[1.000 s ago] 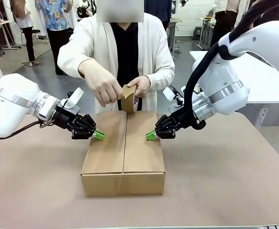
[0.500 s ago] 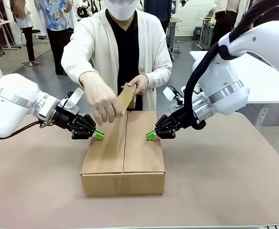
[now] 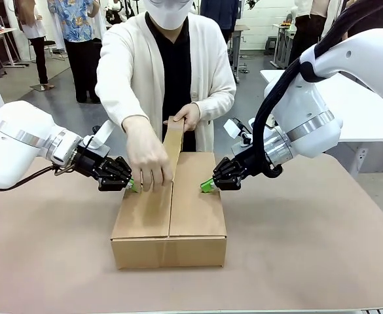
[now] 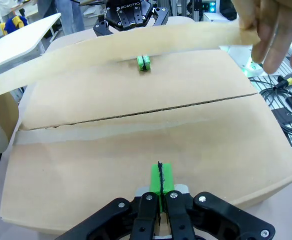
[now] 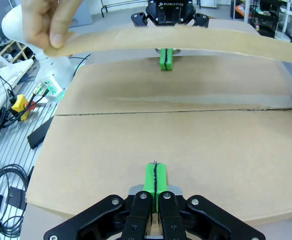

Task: Wrap the clocks to prevent damage.
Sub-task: After the human seals the box with tape, release both hands from the side flaps of the Package Box.

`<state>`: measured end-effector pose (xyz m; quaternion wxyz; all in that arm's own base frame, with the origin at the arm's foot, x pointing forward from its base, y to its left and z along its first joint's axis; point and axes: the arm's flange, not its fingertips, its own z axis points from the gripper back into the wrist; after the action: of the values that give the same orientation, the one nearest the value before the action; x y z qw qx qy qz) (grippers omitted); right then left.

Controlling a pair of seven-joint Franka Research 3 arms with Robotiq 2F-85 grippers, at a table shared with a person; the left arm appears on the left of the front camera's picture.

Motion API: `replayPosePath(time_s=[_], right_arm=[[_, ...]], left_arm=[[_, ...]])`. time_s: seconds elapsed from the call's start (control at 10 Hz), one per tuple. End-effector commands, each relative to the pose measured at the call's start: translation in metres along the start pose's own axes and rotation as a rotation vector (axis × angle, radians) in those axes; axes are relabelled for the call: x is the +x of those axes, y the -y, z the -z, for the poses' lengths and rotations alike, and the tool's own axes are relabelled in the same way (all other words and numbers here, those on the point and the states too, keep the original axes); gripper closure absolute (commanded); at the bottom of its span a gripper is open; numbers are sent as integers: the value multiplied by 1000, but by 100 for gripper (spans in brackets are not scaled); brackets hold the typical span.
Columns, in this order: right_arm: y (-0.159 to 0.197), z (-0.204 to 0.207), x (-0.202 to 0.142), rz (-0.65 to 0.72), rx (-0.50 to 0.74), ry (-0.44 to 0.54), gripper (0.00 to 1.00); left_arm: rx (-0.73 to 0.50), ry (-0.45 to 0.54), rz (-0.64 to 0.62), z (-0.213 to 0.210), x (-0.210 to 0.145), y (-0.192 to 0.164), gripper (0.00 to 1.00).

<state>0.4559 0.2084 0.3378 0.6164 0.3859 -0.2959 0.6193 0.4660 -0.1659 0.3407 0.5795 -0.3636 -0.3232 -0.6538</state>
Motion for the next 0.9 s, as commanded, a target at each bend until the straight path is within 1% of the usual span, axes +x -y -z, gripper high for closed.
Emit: replayPosePath(time_s=[0.0, 0.8], right_arm=[[-1, 3, -4, 15, -4, 3, 99], [-1, 3, -4, 15, -4, 3, 99]], left_arm=[[5, -5, -5, 1, -4, 0, 100], [5, -5, -5, 1, -4, 0, 100]])
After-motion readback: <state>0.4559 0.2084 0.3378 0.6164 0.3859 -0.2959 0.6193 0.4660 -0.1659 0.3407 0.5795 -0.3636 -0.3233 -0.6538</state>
